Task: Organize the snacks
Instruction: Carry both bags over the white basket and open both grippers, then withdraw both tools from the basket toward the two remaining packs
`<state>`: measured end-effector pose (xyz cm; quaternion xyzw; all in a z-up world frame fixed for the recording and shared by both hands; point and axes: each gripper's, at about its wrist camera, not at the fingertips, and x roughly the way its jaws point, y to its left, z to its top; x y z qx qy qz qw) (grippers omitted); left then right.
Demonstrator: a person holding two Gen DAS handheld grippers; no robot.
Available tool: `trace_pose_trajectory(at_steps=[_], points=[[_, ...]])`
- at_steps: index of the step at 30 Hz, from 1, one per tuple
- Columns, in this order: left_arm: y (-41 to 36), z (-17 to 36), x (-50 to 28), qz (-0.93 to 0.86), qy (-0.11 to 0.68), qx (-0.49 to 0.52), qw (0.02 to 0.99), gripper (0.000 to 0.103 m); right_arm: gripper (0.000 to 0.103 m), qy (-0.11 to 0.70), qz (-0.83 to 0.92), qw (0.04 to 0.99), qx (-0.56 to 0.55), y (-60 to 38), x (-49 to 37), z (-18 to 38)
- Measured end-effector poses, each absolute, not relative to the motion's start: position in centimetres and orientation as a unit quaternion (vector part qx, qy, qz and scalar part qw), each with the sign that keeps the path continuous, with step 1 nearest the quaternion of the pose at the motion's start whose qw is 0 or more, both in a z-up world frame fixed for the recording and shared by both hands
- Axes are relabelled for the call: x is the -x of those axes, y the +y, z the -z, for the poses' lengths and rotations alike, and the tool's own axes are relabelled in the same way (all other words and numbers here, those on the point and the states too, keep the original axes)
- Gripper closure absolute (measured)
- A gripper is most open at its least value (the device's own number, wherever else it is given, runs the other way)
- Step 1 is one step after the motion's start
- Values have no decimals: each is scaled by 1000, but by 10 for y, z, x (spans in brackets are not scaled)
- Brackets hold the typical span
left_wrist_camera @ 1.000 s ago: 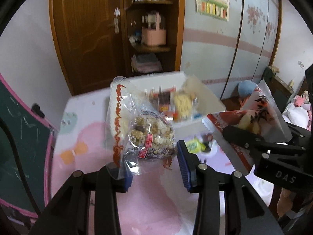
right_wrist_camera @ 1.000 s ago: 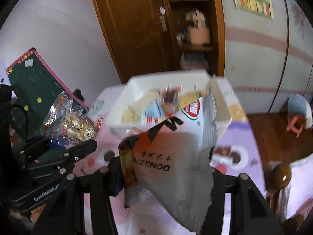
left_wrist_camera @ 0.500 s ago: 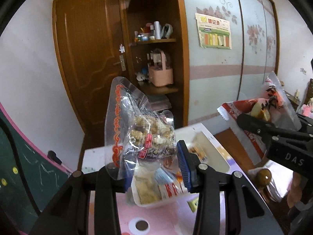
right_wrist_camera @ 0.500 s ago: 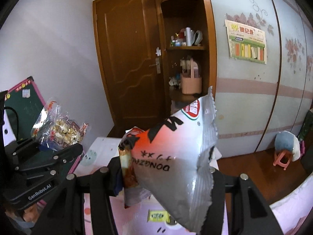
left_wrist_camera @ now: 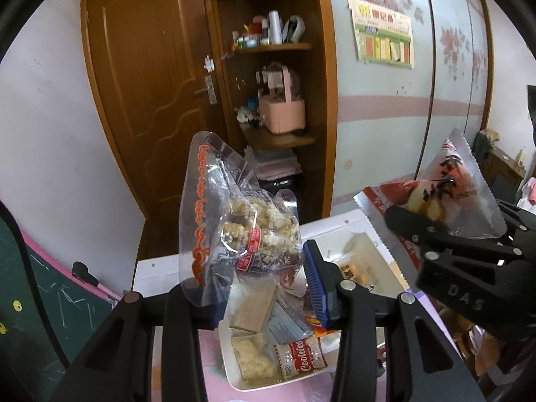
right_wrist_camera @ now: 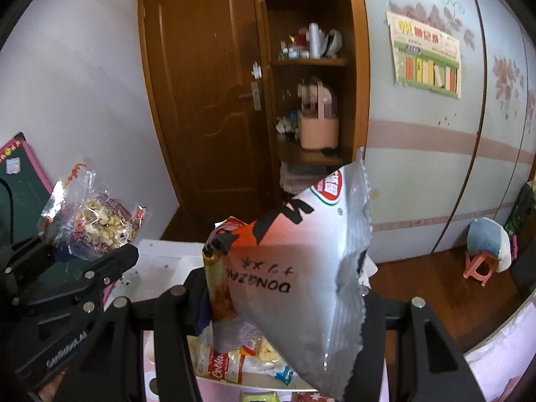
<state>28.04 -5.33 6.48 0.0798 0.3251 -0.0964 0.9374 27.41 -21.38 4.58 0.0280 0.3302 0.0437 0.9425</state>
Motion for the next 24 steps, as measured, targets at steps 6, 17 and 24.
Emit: trace_pose_trajectory(at_steps=[6,17,24], points=[[-49,-35,-305,88,354,-75,928,64,49,363,-43,930,-26,-209,-297,-15],[-42,-4,-322,66,371,-75,923,22,43,403,-41,914,-17,-200,-319,9],[-34,-6,-315,70,382,-64,919,17,37,407,-44,912,-19,-199,-315,7]])
